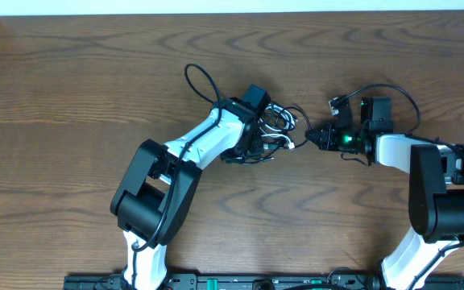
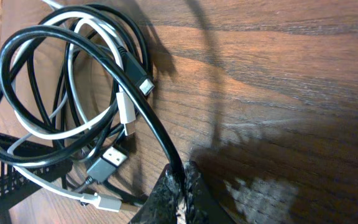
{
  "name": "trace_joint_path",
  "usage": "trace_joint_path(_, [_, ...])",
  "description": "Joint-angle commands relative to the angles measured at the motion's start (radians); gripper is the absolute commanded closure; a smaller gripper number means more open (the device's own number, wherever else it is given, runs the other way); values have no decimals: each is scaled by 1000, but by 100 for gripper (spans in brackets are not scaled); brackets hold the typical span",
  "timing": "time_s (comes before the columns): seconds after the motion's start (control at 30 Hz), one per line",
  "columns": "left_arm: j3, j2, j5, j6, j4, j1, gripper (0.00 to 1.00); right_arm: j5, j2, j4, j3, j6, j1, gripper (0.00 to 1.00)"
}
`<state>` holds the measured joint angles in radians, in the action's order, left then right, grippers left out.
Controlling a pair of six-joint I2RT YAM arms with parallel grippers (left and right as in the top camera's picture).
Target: Untangle cables
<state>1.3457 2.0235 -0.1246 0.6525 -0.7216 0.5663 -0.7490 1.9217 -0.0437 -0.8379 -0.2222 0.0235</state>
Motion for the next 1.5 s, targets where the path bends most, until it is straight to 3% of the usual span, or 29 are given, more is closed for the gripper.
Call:
trace_joint_path(0.0, [-3, 28, 22, -91, -31, -10, 60, 40, 3, 11, 0, 18, -2, 97])
trace_joint_path(0.47, [-3, 28, 277, -186, -191, -153, 59, 138, 3, 45, 0, 29, -3, 98])
trace_joint_path(0.57, [-3, 28, 276, -188, -190, -190, 59, 228, 3, 69, 0, 79, -3, 98])
trace_joint_path(0.83, [-3, 29, 275, -189, -183, -248, 59, 723, 3, 183, 0, 104, -3, 99])
trace_joint_path(1.47, [-3, 29, 277, -189, -152, -251, 59, 888, 3, 161, 0, 105, -3, 90])
